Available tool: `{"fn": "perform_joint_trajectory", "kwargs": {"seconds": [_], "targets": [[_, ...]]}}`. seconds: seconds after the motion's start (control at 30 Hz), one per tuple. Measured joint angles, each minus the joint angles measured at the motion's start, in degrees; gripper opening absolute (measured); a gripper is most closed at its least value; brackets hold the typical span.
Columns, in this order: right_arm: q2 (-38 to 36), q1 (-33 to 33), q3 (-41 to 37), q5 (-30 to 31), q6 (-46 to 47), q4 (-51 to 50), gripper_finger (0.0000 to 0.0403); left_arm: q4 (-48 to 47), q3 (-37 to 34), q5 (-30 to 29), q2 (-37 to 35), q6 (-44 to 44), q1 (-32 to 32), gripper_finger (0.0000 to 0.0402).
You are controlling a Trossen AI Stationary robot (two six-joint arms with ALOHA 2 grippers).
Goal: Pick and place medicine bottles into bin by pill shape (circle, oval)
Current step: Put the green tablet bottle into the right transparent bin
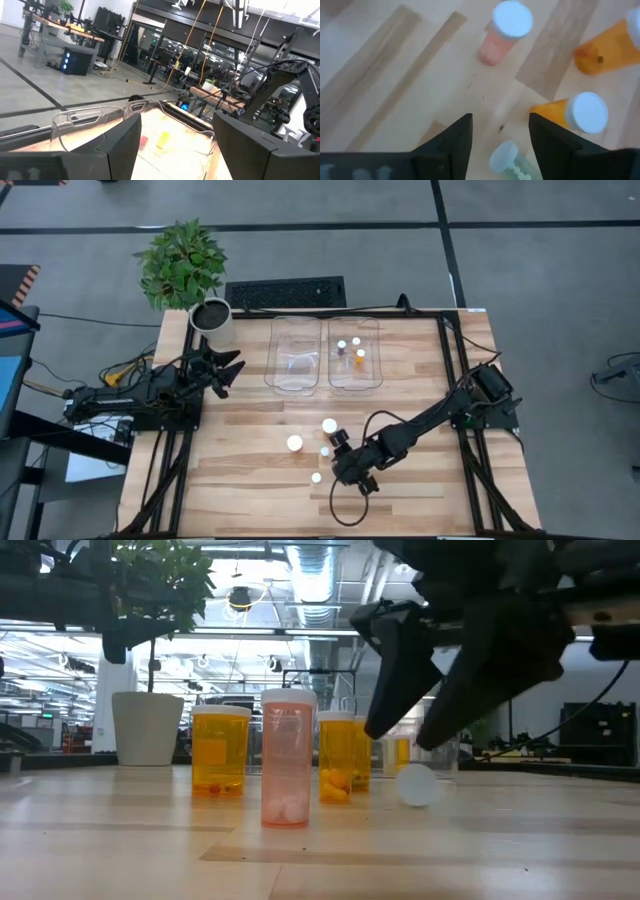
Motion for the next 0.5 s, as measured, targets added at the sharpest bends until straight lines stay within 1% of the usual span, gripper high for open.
{"fn": "perform_joint_trajectory", "kwargs": {"seconds": [0.2,0.5], "targets": [[0.73,-0.09,-0.01,-1.36,-9.67,-3.8,0.0209,-0.77,0.0,0.02,0.01,0.0,0.01,0.024],[0.7,-0.22,0.0,-1.49,-15.94,-4.11,0.0216,-1.72,0.0,0.0,0.02,-0.03,0.01,0.024]]}}
